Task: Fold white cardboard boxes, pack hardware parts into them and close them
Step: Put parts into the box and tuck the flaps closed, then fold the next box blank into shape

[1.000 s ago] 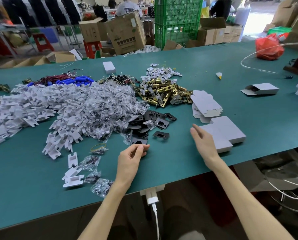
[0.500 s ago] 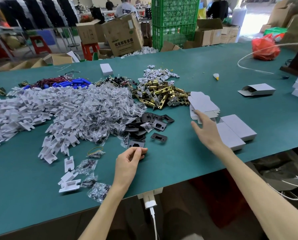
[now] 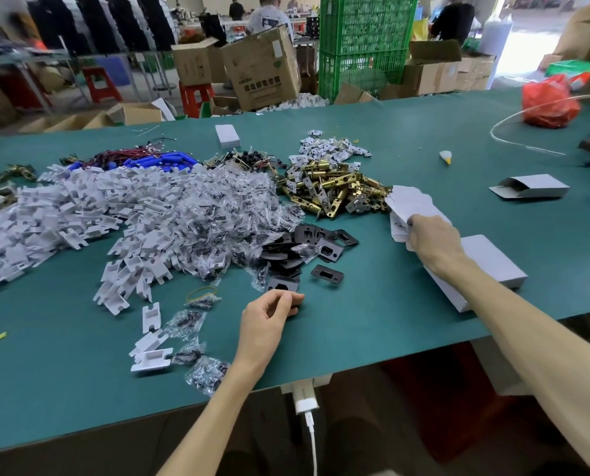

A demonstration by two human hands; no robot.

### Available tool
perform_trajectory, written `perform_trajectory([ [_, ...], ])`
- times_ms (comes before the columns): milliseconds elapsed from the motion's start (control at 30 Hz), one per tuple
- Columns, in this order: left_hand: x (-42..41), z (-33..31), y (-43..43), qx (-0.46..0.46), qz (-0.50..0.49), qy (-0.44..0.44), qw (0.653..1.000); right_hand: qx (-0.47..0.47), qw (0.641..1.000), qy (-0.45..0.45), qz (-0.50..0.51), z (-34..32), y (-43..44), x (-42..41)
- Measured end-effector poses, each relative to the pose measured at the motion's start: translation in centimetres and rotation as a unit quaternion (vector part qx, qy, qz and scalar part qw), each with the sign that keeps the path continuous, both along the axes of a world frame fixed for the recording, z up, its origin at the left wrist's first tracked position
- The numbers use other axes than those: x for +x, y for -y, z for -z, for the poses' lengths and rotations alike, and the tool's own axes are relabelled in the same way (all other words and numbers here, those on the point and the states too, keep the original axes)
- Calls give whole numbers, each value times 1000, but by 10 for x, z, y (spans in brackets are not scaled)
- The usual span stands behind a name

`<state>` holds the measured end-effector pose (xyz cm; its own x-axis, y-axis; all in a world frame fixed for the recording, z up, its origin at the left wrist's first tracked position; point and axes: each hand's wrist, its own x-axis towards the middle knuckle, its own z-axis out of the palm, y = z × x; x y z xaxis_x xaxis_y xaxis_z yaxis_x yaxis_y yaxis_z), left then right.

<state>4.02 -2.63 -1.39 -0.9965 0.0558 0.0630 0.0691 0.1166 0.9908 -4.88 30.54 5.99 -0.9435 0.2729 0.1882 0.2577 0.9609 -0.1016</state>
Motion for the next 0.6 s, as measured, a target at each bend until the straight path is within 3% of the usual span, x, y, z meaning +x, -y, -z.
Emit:
perform_trajectory([
  [133,2,-1,-1,14,3,1,1000,-84,979,-183,1,-24,17,16],
  [233,3,-3,0,39,4,-1,999,-326,900,-289,-8,-39,43,31],
  [333,4,-8,-1,94,17,8,995,-548,812,-198,-43,-31,83,51],
  [433,5,-11,0,140,14,17,990,-650,752,-97,-53,-3,121,69],
  [600,7,-12,4,178,-58,52,981,-746,663,3,-63,30,155,86],
])
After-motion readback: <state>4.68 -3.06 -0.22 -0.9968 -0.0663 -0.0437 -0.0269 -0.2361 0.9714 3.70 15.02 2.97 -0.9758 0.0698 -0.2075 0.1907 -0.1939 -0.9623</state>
